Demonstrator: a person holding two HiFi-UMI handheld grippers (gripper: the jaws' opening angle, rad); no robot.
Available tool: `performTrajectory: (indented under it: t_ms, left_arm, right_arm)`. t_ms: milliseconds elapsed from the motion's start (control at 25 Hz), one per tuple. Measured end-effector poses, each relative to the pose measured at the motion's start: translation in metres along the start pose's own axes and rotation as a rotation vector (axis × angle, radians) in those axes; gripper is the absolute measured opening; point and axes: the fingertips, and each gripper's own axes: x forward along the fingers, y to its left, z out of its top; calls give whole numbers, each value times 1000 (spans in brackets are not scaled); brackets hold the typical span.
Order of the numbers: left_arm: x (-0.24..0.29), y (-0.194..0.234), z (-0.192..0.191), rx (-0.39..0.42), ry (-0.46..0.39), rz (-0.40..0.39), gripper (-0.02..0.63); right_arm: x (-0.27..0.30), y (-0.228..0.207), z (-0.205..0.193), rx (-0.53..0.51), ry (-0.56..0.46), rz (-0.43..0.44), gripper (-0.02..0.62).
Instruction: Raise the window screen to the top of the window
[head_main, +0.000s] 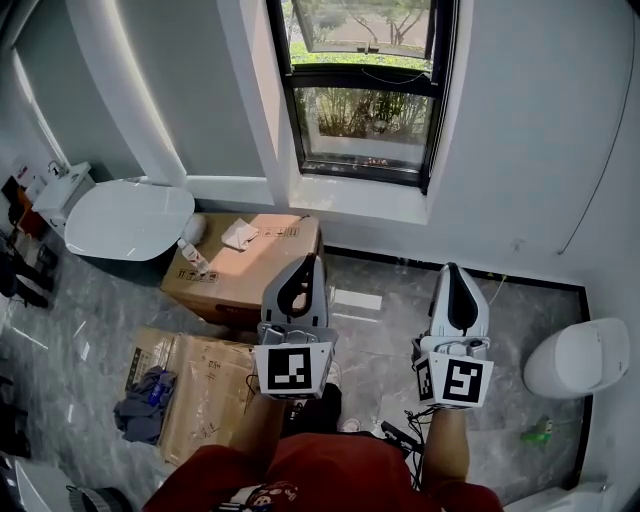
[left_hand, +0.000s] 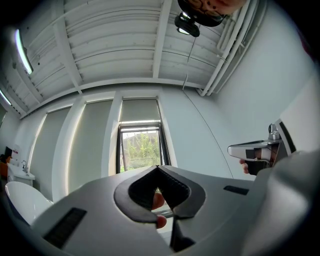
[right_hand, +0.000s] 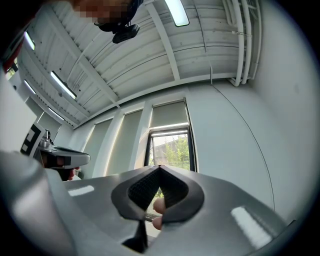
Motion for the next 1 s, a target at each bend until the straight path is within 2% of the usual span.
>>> performTrajectory:
  t_ms: [400,840,1000]
  left_arm:
    - [44,20,-15,-21,-12,7,6]
    - [146,54,-43,-29,-11,-20,6]
    - [182,78,-56,-29,-6,-25,6]
  right_arm:
    - [48,-5,-20,-18,-6,-5,10]
    - [147,-17,-55,-40,12,-26,9]
    - [189,-9,-74,-45,23,-23,10]
